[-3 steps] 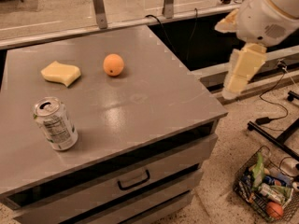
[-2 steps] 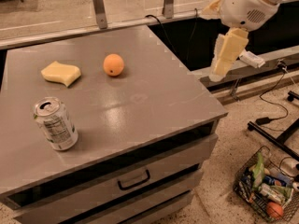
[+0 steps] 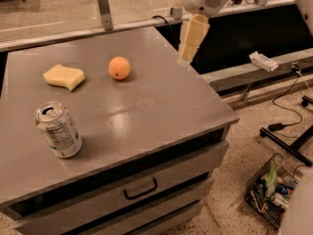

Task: Pick sponge

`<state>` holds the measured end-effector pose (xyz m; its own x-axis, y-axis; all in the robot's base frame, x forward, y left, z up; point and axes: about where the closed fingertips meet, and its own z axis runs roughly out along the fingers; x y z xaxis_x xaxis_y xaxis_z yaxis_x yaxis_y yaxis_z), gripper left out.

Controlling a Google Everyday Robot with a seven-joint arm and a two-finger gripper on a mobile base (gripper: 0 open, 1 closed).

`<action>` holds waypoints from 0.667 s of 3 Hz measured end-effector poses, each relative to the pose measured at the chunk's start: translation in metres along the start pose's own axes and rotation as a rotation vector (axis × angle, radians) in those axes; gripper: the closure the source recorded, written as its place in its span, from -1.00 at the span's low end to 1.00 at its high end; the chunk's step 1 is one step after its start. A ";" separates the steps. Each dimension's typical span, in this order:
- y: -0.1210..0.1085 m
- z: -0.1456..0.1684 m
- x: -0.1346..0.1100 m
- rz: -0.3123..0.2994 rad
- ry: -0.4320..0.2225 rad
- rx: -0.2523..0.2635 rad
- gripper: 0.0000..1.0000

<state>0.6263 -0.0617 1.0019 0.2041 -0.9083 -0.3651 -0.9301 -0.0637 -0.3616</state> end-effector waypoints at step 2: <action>-0.028 0.064 -0.079 -0.040 -0.047 -0.054 -1.00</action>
Offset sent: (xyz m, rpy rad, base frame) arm 0.0435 0.1540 -0.0193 0.0171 0.0476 0.1001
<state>0.6560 0.0386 0.9864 0.2547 -0.8843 -0.3912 -0.9357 -0.1233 -0.3304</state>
